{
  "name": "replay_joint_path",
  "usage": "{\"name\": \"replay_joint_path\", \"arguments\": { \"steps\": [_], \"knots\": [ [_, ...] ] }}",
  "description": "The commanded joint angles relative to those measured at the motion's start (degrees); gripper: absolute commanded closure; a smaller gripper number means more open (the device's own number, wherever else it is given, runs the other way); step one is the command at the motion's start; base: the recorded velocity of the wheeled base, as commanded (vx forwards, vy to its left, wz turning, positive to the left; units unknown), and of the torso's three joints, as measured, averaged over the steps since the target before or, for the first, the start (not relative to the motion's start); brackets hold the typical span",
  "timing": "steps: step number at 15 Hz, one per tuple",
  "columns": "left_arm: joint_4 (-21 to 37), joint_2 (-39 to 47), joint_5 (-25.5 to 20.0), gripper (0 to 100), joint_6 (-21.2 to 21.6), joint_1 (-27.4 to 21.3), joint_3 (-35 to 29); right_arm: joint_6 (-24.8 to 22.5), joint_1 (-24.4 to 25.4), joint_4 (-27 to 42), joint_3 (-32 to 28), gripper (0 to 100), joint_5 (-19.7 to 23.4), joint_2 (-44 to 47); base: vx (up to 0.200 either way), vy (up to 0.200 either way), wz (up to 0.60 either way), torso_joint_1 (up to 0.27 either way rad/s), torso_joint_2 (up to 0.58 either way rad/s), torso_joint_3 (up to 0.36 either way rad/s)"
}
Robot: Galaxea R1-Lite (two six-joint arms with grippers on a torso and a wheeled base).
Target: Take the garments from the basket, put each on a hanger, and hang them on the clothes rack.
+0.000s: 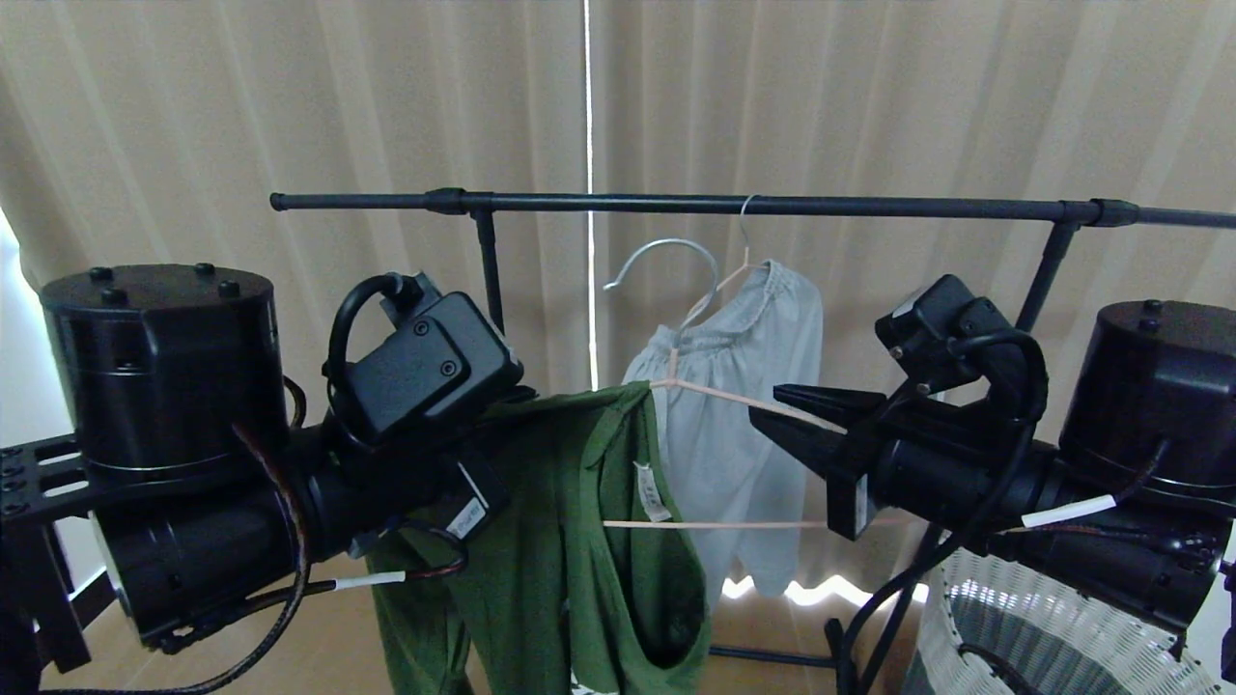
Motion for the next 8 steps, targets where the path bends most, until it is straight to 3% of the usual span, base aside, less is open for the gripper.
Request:
{"name": "replay_joint_path", "arguments": {
  "steps": [1,3,5,8],
  "knots": [
    [-0.14,0.07,0.26,100,-0.02,1.36,0.07,-0.06,-0.06,0.21,0.04,0,-0.12,-0.07,0.000,0.000,0.00,0.000,0.00,0.000],
    [-0.22,-0.19,1.66,100,-0.02,3.39,0.16,-0.06,-0.23,0.13,0.57,0,-0.30,-0.60,0.000,0.000,0.00,0.000,0.00,0.000],
    [-0.22,-0.19,7.55,100,-0.28,4.53,0.16,-0.06,-0.32,0.21,1.19,0,-0.38,-1.21,0.000,0.000,0.00,0.000,0.00,0.000],
    [-0.22,-0.46,12.30,100,-0.55,5.49,0.24,-0.15,-0.50,0.21,3.12,0,-0.74,-1.56,0.000,0.000,0.00,0.000,0.00,0.000]
  ]
}}
